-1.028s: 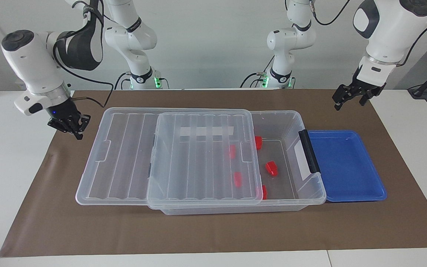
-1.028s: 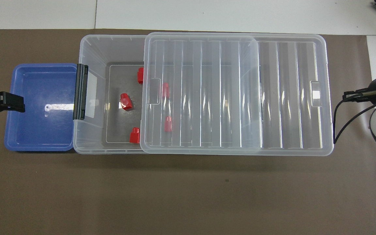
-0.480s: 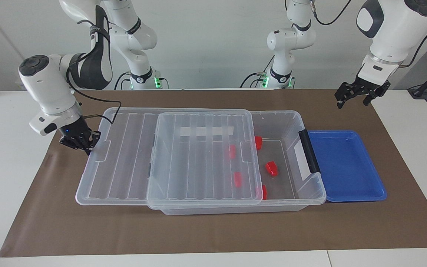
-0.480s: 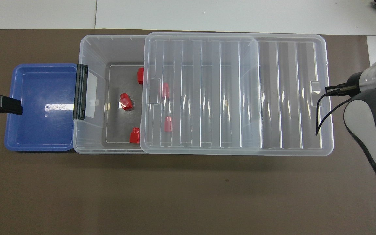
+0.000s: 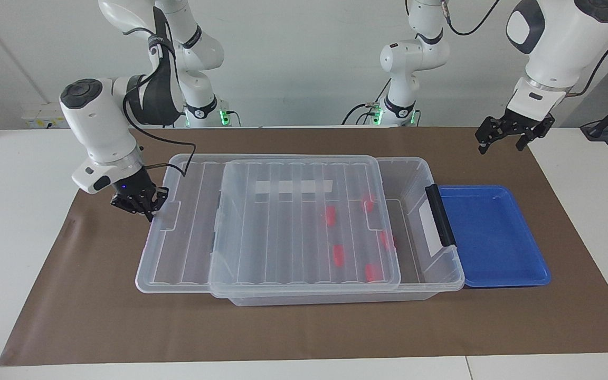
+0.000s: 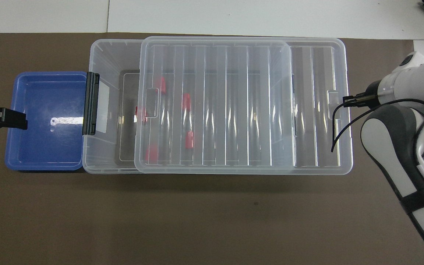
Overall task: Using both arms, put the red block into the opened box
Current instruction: 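Push the clear lid back over the box opening with the right gripper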
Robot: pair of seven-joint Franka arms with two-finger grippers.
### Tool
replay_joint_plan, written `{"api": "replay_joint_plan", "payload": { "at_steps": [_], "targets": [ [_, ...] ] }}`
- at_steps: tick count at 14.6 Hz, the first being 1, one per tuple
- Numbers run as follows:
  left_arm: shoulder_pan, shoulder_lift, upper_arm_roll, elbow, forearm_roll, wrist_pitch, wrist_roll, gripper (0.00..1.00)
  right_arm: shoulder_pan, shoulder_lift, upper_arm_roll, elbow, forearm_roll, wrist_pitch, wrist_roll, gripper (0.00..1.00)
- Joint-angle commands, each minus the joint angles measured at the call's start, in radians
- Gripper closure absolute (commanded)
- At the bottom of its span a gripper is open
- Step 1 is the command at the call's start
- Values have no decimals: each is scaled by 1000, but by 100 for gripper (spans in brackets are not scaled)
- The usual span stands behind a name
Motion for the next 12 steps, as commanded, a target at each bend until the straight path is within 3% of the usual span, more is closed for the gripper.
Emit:
{"api": "replay_joint_plan", "payload": {
  "at_steps": [1,5,7,12],
  "targets": [
    [10,-19,0,-16,-72,-5,21,0,23,10,4,0,56,14,25,100],
    [-21,-21,13,-19,-78,3,21,0,54,12,4,0,76,14,39,100],
    [-90,-22,74,-19,-78,3,18,0,72,12,4,-2,76,14,46,100],
    [-87,-24,87,-18,-77,9,23,0,110,12,6,-2,78,12,108,100]
  ]
}}
